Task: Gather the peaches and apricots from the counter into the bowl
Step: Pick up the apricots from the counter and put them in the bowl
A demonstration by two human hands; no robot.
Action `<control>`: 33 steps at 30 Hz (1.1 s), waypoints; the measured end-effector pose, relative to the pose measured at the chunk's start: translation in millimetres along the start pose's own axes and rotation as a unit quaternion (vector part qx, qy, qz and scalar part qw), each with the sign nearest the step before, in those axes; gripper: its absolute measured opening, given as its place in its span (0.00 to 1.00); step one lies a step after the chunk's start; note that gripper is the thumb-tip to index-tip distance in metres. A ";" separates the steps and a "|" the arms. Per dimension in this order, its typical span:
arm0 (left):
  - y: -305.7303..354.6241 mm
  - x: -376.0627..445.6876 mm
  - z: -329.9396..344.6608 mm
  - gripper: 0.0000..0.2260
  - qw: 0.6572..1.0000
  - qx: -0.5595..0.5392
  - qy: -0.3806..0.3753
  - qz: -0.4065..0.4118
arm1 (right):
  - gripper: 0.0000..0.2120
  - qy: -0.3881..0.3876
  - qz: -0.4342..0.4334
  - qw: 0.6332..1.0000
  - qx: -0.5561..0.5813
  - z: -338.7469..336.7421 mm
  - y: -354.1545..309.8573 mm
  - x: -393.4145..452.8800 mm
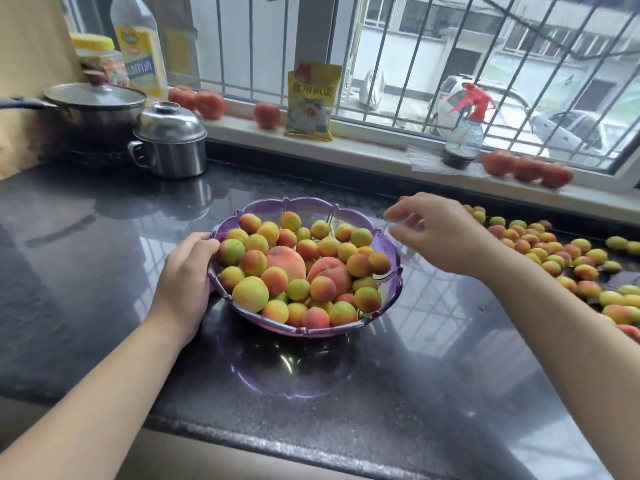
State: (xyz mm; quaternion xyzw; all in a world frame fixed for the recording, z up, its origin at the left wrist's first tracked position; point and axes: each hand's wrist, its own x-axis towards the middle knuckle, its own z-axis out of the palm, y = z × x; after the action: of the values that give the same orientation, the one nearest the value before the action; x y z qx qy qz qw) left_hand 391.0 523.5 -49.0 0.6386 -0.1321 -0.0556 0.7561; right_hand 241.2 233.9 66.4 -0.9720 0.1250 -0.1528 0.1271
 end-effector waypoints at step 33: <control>-2.8 4.0 2.6 0.11 1.000 -0.014 -0.010 0.016 | 0.13 0.076 0.207 0.968 -0.121 114.2 124.8 130.7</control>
State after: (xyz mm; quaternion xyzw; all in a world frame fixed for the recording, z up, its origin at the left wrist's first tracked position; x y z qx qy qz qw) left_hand 394.4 519.5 -50.9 0.6251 -0.1490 -0.0522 0.7644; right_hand 373.8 104.1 -39.8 -0.9185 0.3506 -0.1806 0.0278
